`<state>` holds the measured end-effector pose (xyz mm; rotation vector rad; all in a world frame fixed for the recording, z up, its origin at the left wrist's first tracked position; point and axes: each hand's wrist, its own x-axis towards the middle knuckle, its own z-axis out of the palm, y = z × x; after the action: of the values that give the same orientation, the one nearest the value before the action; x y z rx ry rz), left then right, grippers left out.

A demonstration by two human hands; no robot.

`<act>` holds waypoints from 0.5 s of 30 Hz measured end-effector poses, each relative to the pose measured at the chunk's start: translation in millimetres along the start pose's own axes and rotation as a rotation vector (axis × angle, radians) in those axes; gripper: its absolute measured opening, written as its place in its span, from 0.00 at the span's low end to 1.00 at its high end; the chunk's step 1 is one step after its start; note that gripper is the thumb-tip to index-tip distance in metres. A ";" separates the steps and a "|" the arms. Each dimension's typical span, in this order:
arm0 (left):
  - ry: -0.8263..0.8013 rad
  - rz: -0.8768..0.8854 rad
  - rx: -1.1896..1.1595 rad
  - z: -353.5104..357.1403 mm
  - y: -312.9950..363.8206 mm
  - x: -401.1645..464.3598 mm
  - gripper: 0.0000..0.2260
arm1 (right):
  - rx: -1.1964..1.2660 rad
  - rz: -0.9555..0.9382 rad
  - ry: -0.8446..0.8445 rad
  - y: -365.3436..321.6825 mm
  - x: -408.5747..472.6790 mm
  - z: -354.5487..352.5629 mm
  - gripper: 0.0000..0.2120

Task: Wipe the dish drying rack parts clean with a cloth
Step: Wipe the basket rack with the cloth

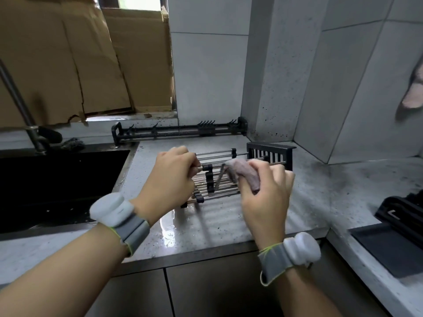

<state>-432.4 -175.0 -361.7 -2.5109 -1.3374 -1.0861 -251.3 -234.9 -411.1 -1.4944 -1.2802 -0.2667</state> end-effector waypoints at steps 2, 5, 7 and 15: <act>-0.015 -0.013 -0.020 -3.5 3.5 5.7 0.06 | -0.020 -0.102 -0.056 -11.0 2.1 6.3 0.08; -0.079 -0.041 -0.041 -9.2 8.9 10.2 0.12 | 0.037 -0.267 -0.127 -32.6 -5.7 17.8 0.06; -0.101 -0.084 -0.061 -15.4 10.9 14.7 0.12 | 0.083 -0.402 -0.144 -38.2 -10.6 24.2 0.07; -0.386 -0.257 -0.184 -48.3 20.6 45.4 0.15 | 0.003 -0.552 -0.151 -41.9 -2.0 24.7 0.12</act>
<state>-426.7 -175.3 -292.6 -2.8525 -1.7744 -0.8194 -296.9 -223.5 -398.1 -1.1486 -1.8033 -0.5157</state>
